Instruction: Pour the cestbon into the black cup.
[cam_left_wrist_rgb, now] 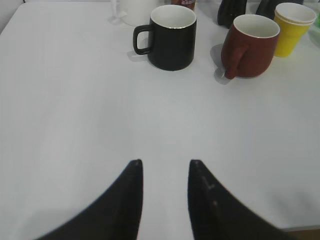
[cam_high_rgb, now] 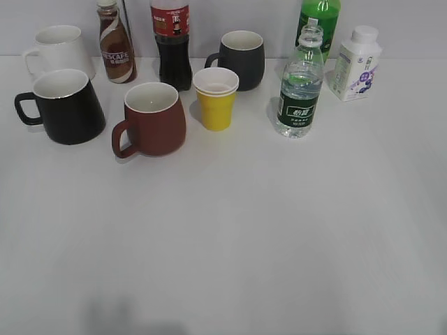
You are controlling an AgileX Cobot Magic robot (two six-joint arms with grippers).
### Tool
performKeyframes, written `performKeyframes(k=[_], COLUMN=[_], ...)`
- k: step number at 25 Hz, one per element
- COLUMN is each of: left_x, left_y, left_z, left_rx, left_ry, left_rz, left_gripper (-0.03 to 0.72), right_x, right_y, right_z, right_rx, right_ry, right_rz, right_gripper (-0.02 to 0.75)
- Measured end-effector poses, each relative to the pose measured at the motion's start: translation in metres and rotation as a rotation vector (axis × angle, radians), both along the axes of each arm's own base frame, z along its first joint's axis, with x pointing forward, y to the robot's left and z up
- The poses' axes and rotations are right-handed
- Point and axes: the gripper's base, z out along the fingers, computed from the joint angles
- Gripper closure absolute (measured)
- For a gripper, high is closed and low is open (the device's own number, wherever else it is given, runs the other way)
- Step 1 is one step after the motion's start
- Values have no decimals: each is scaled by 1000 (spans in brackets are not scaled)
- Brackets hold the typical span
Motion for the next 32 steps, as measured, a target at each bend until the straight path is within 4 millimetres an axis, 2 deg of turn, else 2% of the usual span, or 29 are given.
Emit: performKeyframes(k=[32], left_x=[0], left_y=[0], left_z=[0], left_rx=[0], left_ry=[0], left_rz=[0], left_gripper=[452], right_x=[0], right_y=[0], right_z=[0], right_rx=[0], right_ry=[0], right_rz=[0], right_gripper=[150])
